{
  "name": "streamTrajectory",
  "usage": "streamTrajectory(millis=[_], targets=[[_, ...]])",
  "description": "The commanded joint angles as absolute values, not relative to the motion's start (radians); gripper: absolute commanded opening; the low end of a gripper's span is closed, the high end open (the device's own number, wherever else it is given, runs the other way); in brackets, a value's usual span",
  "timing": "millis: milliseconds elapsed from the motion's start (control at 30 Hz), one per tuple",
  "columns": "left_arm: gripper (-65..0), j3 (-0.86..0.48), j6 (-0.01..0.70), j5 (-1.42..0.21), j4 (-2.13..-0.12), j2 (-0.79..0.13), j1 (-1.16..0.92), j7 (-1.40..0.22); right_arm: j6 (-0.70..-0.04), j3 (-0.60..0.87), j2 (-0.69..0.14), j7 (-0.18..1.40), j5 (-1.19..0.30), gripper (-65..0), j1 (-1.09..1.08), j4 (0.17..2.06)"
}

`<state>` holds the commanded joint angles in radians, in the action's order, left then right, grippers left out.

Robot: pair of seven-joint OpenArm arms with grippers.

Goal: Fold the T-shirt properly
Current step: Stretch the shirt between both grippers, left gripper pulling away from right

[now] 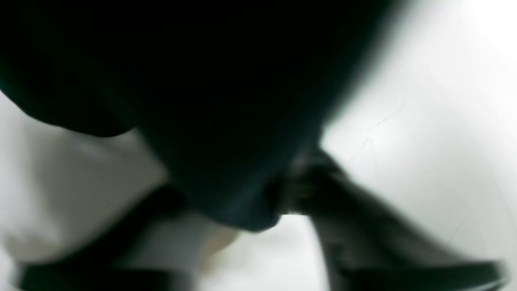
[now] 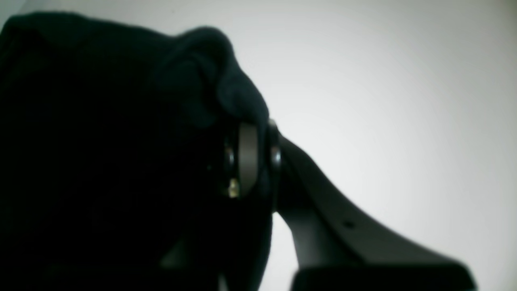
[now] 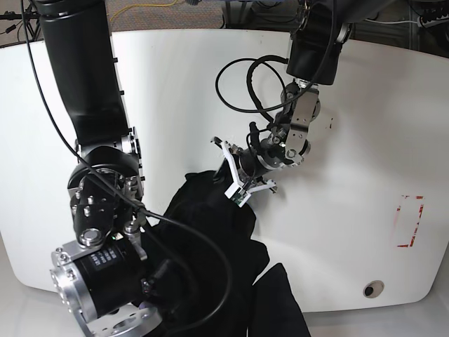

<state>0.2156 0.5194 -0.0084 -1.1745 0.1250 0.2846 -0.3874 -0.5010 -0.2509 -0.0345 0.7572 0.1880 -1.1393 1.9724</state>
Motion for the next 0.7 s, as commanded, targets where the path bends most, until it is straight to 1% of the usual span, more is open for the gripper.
streamTrajectory(millis=[300, 400, 467, 700], targets=[[-65.0, 0.203, 0.518, -0.008, -1.207, 0.117, 0.236, -0.389, -0.499, -0.246, -0.036, 0.757, 0.188, -65.0, -1.139, 1.972], [-65.0, 0.165, 0.518, -0.002, -1.287, 0.117, 0.203, -0.398, -0.498, -0.245, -0.038, 0.757, 0.188, -65.0, -1.141, 1.968], [-65.0, 0.148, 0.518, -0.001, -1.336, 0.114, 0.177, -0.435, -0.496, -0.245, -0.041, 0.757, 0.191, -65.0, -1.141, 1.965], [-65.0, 0.133, 0.518, -0.002, -1.558, 0.053, 0.111, -0.549, -0.498, -0.245, -0.036, 0.756, 0.323, -65.0, -1.141, 1.902]])
